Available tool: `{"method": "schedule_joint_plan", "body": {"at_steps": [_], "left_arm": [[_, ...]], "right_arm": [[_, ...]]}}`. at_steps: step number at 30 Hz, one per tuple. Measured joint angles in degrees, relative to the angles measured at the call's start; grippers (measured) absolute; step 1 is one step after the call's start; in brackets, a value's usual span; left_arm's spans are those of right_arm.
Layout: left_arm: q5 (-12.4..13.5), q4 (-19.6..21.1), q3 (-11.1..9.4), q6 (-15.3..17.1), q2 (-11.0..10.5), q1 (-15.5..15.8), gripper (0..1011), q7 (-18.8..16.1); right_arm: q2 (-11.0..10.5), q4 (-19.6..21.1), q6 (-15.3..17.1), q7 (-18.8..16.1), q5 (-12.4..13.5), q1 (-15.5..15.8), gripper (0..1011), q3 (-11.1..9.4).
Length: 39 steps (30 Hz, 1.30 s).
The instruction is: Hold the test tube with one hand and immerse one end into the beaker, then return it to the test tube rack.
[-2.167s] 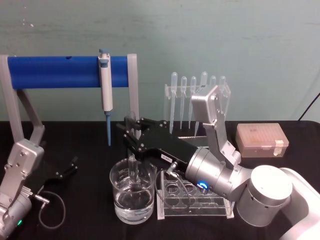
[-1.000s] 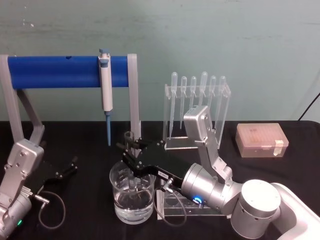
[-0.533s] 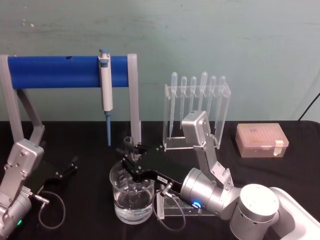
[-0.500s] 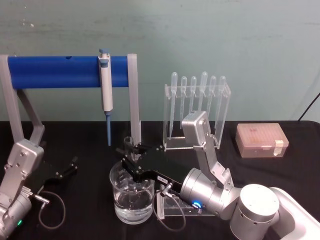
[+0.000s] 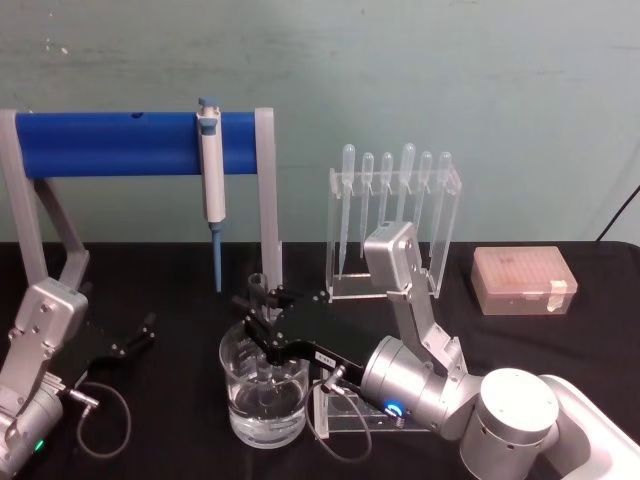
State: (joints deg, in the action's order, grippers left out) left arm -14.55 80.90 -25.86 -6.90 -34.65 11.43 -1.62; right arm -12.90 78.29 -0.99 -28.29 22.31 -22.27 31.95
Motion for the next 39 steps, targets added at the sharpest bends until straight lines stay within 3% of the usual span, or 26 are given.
{"method": "schedule_joint_plan", "body": {"at_steps": [39], "left_arm": [[0.0, 0.0, 0.0, 0.0, 0.0, 0.0, 1000, 0.0]], "right_arm": [[0.0, 0.1, 0.0, 0.1, 0.1, 0.0, 225, 0.0]]}}
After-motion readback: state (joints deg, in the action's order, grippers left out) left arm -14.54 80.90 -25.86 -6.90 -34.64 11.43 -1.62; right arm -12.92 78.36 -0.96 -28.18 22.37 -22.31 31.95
